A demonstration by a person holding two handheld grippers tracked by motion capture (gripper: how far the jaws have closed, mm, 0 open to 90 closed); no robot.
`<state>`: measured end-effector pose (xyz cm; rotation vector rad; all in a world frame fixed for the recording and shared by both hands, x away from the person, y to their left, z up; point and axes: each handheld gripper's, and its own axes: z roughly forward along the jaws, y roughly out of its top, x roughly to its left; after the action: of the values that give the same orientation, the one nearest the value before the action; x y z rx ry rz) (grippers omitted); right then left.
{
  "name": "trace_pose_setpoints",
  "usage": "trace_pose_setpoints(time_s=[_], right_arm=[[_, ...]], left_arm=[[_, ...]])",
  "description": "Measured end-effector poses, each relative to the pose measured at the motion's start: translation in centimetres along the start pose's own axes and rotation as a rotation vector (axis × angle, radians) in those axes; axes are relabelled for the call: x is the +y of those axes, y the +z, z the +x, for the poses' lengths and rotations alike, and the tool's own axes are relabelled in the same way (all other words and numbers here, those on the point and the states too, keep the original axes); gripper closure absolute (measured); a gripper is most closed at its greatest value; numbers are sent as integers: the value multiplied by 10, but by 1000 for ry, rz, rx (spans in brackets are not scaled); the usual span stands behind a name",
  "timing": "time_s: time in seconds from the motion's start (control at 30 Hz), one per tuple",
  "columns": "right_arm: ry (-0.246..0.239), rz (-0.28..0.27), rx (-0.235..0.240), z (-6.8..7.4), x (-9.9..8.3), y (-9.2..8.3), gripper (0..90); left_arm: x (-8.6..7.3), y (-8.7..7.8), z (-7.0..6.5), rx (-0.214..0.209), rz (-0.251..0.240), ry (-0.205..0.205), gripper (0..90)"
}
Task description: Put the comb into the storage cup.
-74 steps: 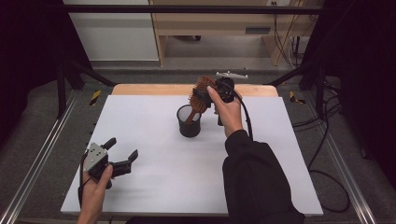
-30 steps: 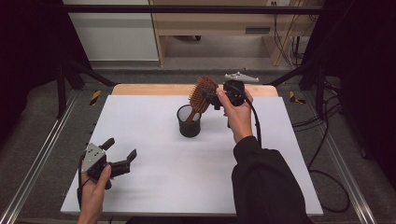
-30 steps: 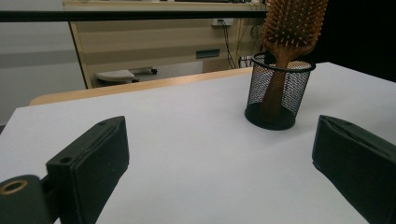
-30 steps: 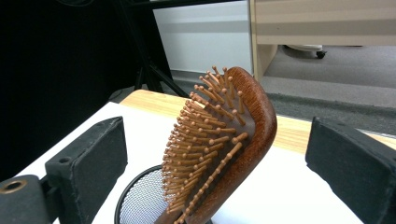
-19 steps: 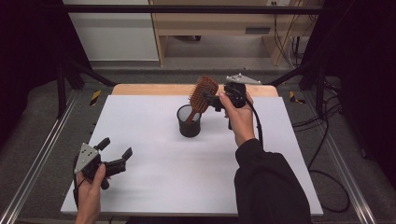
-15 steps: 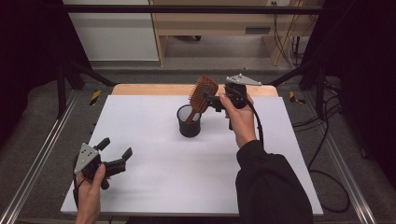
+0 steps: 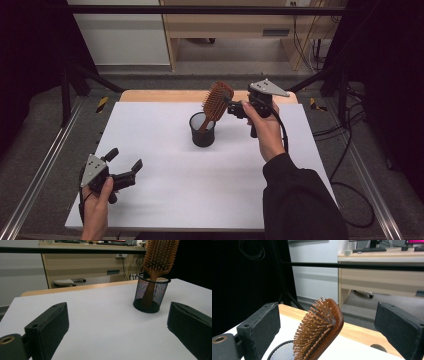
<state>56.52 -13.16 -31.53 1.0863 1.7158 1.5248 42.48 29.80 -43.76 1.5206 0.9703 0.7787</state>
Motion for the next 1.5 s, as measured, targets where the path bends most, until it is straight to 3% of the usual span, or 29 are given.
trace_pose_setpoints(time_s=[0.3, 0.57, 0.9, 1.1, 1.37, 1.5], right_arm=[[-12, -34, 29, -1, -6, -19, 54], [0, -39, -7, -4, -15, -35, 51], [4, -46, -24, -2, -17, -57, 43], [10, -56, -18, -11, -19, -70, 39], [-2, -78, -37, -23, -21, -84, 33], [22, -106, -41, -28, -22, -95, 20]], left_arm=[[0, 0, -4, 2, -7, 2, 38], [-2, 2, -4, -8, 9, 31, 35], [-1, -1, 0, -1, 0, 9, 35], [-1, -3, -1, 1, 1, 15, 35], [-1, -8, 3, 15, -16, -9, 30], [-1, -10, 3, 8, -14, -20, 30]])
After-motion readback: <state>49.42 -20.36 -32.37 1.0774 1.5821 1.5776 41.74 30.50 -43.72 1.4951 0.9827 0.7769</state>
